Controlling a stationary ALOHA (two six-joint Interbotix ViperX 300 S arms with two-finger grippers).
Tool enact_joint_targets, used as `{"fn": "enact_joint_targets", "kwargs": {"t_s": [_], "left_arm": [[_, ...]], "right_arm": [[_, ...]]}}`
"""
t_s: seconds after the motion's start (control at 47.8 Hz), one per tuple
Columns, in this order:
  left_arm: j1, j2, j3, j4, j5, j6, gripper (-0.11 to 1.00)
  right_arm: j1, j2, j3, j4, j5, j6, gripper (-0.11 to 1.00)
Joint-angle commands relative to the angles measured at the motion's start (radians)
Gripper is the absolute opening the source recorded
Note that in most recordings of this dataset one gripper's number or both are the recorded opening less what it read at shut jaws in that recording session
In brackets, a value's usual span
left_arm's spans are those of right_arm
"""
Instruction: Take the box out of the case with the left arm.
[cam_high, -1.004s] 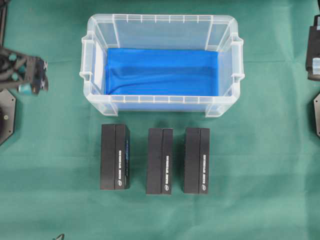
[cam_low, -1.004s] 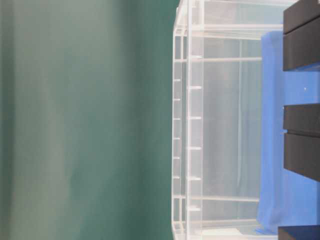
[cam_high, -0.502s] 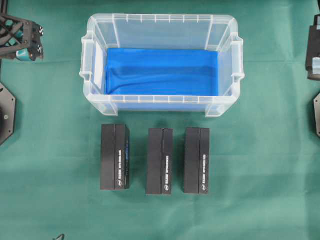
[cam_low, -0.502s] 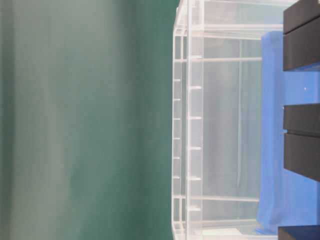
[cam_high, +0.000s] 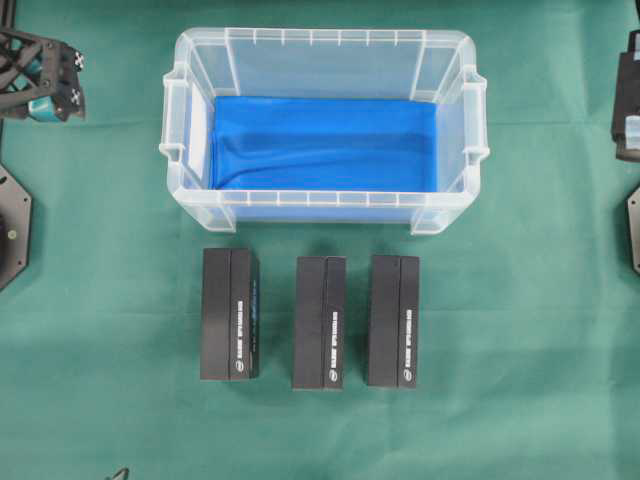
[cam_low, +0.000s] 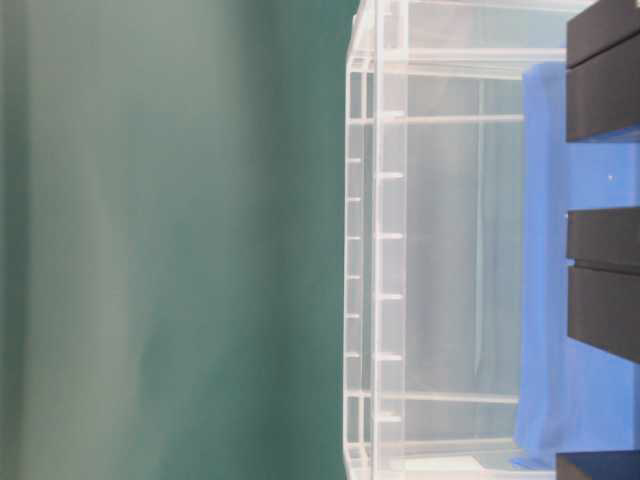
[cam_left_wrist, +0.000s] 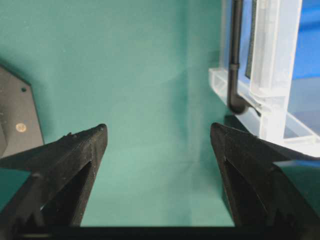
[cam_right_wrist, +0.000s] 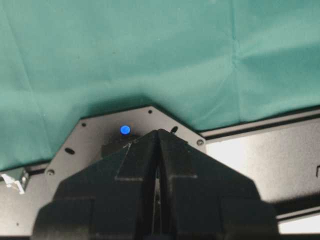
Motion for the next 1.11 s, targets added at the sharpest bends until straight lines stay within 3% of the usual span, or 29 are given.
{"fn": "enact_joint_targets", "kwargs": {"t_s": [0.0,1.087], "left_arm": [[0.003,-0.017,-0.009,0.000,-0.003,0.003,0.84],[0.006,-0.077,0.023,-0.002,0.005,0.003,0.84]], "right_arm": [[-0.002,0.000,-0.009,0.002,0.002,0.002,0.00],[0.000,0.000,-0.009,0.000,0.002,0.002,0.00]]}}
